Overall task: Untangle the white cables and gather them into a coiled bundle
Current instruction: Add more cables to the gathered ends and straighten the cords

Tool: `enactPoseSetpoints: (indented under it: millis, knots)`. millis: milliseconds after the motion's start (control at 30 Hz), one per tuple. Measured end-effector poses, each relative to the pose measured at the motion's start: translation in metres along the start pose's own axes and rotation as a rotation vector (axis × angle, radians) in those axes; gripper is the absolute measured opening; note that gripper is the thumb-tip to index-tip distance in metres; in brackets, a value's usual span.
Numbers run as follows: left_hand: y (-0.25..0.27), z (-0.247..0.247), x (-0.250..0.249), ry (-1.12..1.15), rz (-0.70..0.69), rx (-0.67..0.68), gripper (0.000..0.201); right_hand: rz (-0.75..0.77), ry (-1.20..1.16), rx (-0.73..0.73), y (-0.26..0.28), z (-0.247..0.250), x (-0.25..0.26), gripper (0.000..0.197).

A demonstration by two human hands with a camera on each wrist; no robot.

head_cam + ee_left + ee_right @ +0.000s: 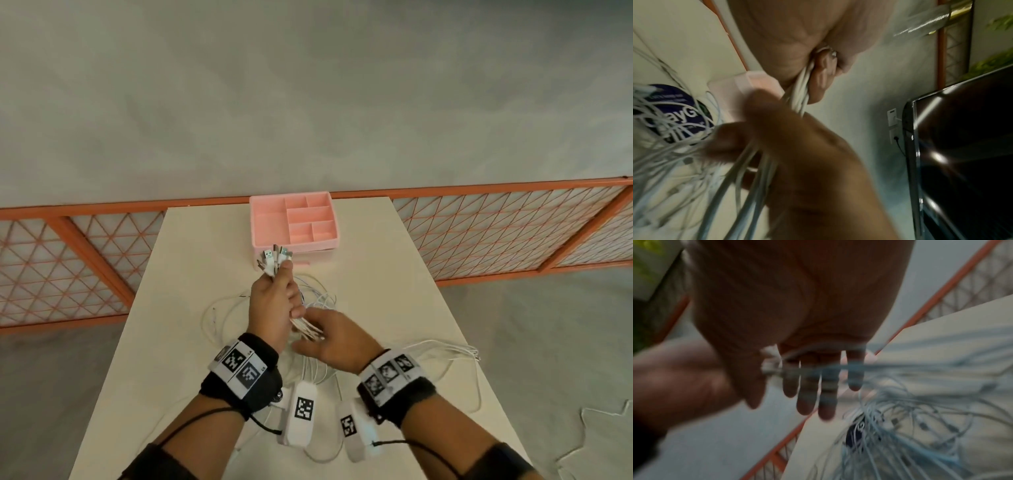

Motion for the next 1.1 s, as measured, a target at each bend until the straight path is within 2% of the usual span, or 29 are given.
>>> enactPoseSetpoints:
  millis: [33,100,167,300,467,633,800,967,1033,1100]
  knots:
    - [-0.001,-0.001,-0.005,0.021,-0.004,0.007,0.037,0.004,0.046,-0.014,-0.006,-0.005,0.006,0.015]
    - [-0.001,0.002,-0.019,0.037,-0.023,0.006,0.039,-0.056,0.079,-0.059,-0.014,-0.005,-0.002,0.038]
    - [-0.002,0.015,-0.033,0.051,-0.057,-0.027,0.041,-0.135,0.155,-0.061,-0.016,0.001,-0.02,0.044]
    - [-0.004,0.049,-0.049,0.068,-0.071,-0.123,0.042,-0.253,0.331,-0.044,-0.009,0.008,-0.067,0.04]
    - [-0.003,0.079,-0.056,0.057,-0.061,-0.179,0.043,-0.465,0.341,-0.049,0.02,0.019,-0.138,0.036]
    - [-0.001,0.104,-0.049,0.035,0.008,-0.186,0.043,-0.671,0.459,-0.061,0.07,0.045,-0.201,0.025]
    - [0.0,0.121,-0.041,0.0,0.072,-0.195,0.044,-0.956,0.585,-0.194,0.142,0.1,-0.257,0.024]
    - [-0.002,0.109,-0.017,-0.063,0.134,-0.149,0.043,-1.081,0.562,-0.383,0.171,0.143,-0.263,0.027]
    - [-0.001,0.098,-0.004,-0.115,0.171,-0.105,0.043,-1.13,0.515,-0.38,0.175,0.147,-0.266,0.025]
    - [0.001,0.09,0.006,-0.166,0.198,-0.077,0.043,-1.177,0.478,-0.298,0.175,0.142,-0.273,0.016]
Point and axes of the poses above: each hand's wrist, its own y-axis away from the middle knuckle, its own z-axis out of the back of the hand, x = y × z, the point moved 9 cm from there along -y, towards the middle knuckle, and after that the axes turned 12 degrees about x, right-handed, at the moved point
